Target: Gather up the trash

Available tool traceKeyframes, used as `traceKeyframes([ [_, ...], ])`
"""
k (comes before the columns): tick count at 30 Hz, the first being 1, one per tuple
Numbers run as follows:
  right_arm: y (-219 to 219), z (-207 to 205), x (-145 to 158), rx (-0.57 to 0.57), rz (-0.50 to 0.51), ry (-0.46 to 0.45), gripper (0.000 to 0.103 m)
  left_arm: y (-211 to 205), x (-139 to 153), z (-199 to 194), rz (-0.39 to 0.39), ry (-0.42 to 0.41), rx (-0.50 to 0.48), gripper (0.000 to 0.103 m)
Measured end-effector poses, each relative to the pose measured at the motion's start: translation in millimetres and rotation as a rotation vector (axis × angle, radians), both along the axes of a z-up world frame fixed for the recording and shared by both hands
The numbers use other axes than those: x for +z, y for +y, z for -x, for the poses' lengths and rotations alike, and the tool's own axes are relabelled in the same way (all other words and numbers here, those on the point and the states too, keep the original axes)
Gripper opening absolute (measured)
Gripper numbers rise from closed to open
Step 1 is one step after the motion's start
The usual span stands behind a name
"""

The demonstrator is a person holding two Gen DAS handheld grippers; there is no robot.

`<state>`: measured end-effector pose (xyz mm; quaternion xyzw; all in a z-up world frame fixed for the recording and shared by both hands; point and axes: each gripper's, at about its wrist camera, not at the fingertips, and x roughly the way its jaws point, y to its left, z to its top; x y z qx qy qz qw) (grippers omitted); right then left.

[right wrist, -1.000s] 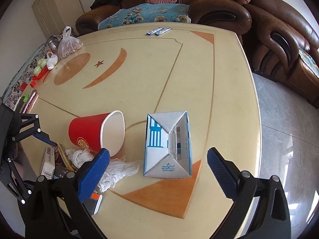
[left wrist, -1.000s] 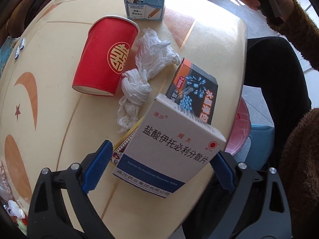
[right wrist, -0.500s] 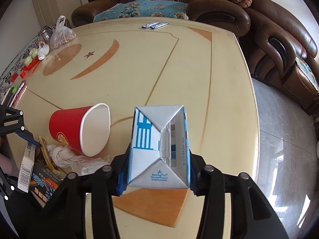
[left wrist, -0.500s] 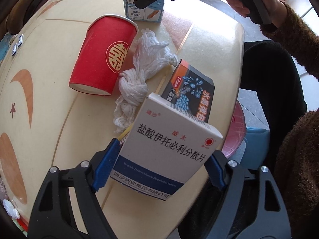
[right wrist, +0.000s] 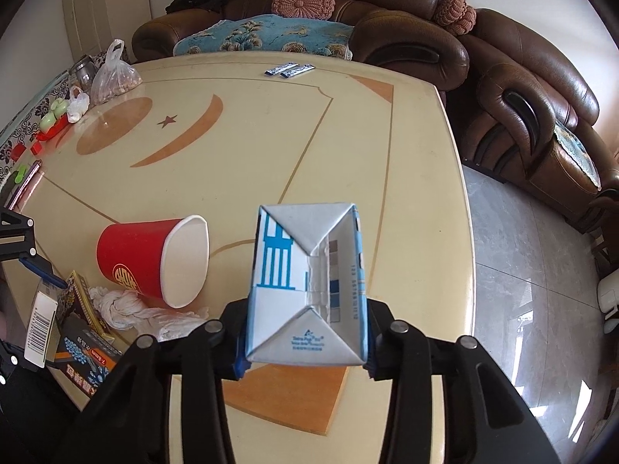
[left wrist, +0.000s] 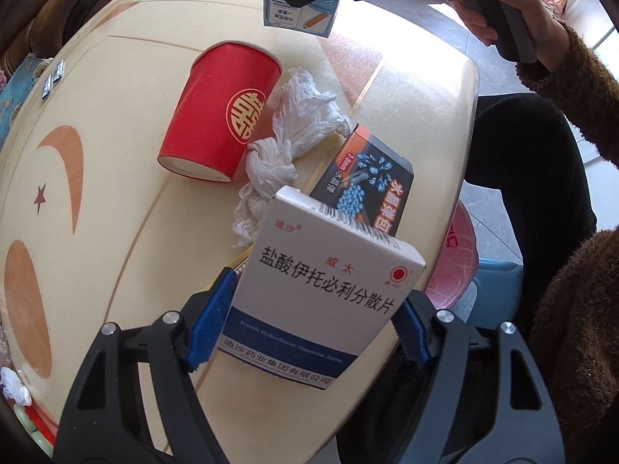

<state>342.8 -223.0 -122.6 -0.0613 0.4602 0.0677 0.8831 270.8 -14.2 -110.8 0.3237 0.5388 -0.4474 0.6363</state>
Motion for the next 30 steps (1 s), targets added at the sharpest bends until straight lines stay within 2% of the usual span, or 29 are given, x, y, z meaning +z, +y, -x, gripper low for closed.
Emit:
traceKeyframes([
  [8, 2.0, 17.6, 18.9, -0.009, 0.023, -0.035, 0.041, 4.8, 21.2, 3.7, -0.005, -0.059, 0.050, 0.074],
  [16, 10.2, 48.5, 58.3, -0.008, 0.040, -0.097, 0.041, 16.7, 55.5, 13.4, 0.049, -0.097, 0.150, 0.074],
  [30, 34.4, 135.3, 119.4, 0.051, 0.037, -0.174, 0.041, 18.4, 110.6, 66.8, 0.095, -0.183, 0.186, 0.074],
])
